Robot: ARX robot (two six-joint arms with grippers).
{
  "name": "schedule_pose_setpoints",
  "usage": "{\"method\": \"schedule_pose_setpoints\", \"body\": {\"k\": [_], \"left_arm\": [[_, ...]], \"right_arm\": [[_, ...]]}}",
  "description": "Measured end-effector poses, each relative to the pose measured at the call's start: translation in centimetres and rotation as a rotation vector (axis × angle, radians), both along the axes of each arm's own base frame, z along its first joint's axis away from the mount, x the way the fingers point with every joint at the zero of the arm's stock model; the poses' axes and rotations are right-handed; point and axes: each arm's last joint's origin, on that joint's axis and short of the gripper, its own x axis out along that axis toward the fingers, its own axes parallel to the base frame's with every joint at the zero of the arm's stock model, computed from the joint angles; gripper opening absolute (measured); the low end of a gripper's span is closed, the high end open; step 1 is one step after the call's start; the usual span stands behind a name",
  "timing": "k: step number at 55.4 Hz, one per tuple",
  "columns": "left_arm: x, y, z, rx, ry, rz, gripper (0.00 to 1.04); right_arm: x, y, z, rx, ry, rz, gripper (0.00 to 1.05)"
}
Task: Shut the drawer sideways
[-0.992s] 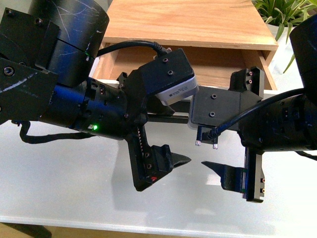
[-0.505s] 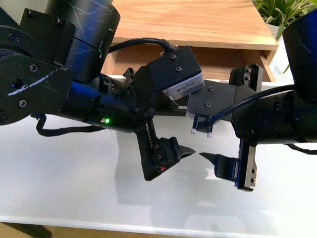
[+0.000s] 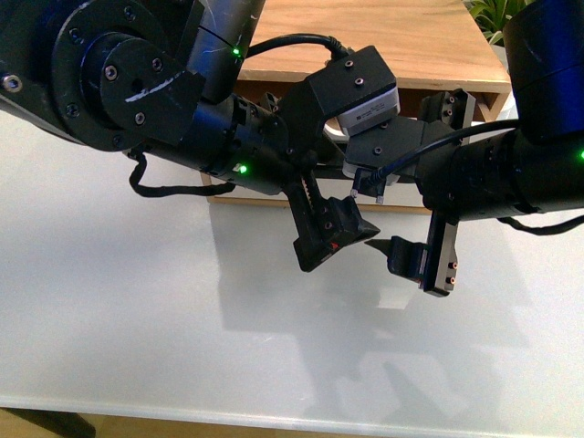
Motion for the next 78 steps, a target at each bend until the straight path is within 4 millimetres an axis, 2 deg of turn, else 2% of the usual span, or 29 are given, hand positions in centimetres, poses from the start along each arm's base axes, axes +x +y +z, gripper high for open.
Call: {"method": "schedule_pose_setpoints", "body": {"k": [14,30,42,52,60,70,78], "left_arm": [[2.0,-0.3,0.2,0.01,-0.015,0.033,0.96],[3.2,-0.5,0.7,0.001,-0.024,0.07,0.96],[3.6,-0.4,0.9,-0.015,-0.033,0.106,0.96],[3.1,0.2,1.1,-0.032,-0.029,0.108,0.96],[2.1,1.3,2.1,-0.051,-0.03,0.105,0.96],[0.7,3.2,4.3,-0.097,-0.07,0.135,0.96],[-0.9,5.9,6.6,-0.179,-0.099,0.205,0.96]], "right_arm": [[2.3,-0.3,0.4,-0.005,-0.032,-0.029,0.96],[3.8,-0.6,0.8,0.004,-0.052,-0.047,0.96],[4.2,-1.0,0.9,0.007,-0.074,-0.066,0.96],[3.6,-1.3,1.2,0.011,-0.076,-0.066,0.96],[2.6,-2.2,2.2,0.028,-0.078,-0.089,0.96],[0.7,-3.0,3.4,0.063,-0.086,-0.108,0.96],[-1.5,-3.5,5.5,0.153,-0.138,-0.136,0.96]]}}
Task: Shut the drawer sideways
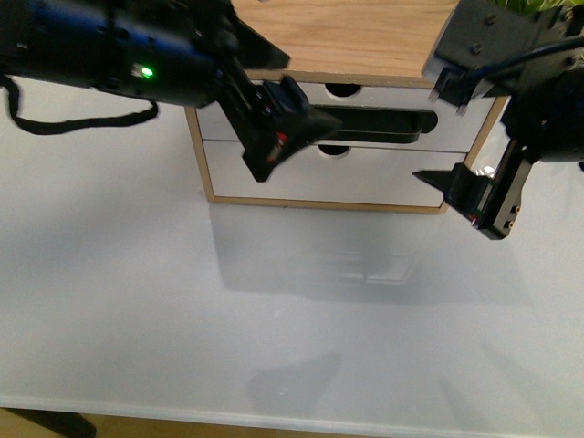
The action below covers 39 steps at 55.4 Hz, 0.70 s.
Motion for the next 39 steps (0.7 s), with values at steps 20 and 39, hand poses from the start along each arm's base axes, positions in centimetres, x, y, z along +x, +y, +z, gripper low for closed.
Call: {"method": "schedule_pose_setpoints", "body": {"k": [20,39], "left_arm": [[-10.4,13.9,7.4,-0.331,-0.262,1.02,0.66],[-16.9,14.0,4.6,-0.337,-0.252,1.043,0.01]], "right_arm": [[-9.2,-5.1,5.8,0.716,-0.383,-0.672,0.71],[-14.5,-6.8,4.0,0.882,-0.326,-0.721,0.06]]}}
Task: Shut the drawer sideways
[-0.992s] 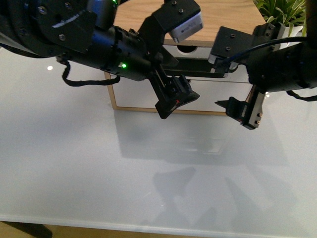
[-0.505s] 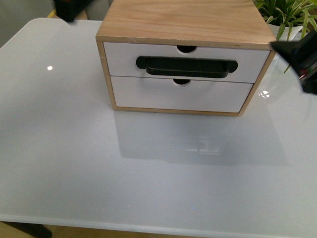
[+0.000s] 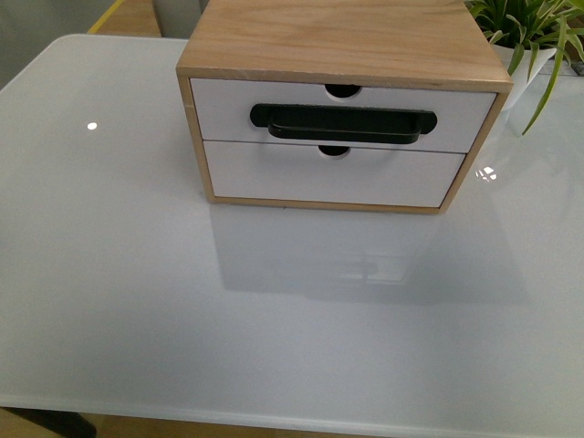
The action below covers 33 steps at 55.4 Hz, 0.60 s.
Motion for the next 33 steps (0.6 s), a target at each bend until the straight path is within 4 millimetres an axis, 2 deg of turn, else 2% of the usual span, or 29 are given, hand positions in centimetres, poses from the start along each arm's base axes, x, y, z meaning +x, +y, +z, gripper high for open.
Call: {"method": "schedule_pose_setpoints", "body": {"k": [2,8,16,27,33], "left_arm": [[-0.5,0.0,-0.2,0.0,-0.001,-0.001,0.02],[-2.0,0.0,-0.9,0.0,0.006,0.002,0.02],[-3.6,0.0,-1.3,0.0,0.003,0.0,0.02],[-5.1,0.0,-2.6,0.0,0.005,0.0,0.02],[-5.5,0.0,-2.3,0.0,-0.003,0.001,0.02]], "right_arm": [[-0.4,-0.1,-0.1,0.0,0.0,0.003,0.02],[-1.9,-1.2,-0.5,0.005,0.002,-0.002,0.02],[-3.5,-1.2,-1.8,0.005,0.011,0.001,0.02],[-4.7,-1.2,-1.3,0.005,-0.009,0.002,0.02],[-5.2,-1.2,-1.0,0.005,-0.014,0.002,0.02]]}}
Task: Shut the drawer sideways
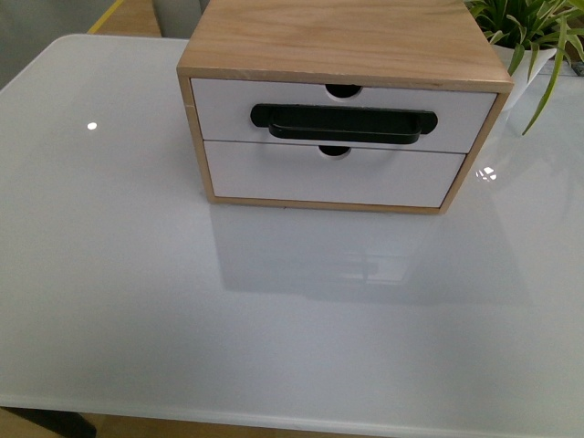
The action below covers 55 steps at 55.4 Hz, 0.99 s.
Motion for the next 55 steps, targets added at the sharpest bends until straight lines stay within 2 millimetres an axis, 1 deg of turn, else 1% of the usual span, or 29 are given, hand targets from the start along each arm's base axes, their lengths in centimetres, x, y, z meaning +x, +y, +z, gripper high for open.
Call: {"method": "schedule_pose_setpoints", "body": {"k": [31,51,55], "left_arm": [[-2.1,0.0,0.5,0.0,-0.019,0.0,0.02],[-3.0,0.0,0.5,0.0,-0.019,0.0,0.02],[-3.5,0.0,0.2,0.0,0.005,0.0,0.02]], "right_arm": [[-2.1,0.0,0.5,0.0,-0.018,0.0,0.02],[-2.9,0.0,0.4,0.0,-0.017,0.0,0.02],[-3.6,0.0,-0.1,0.0,0.018,0.001,0.02]]}}
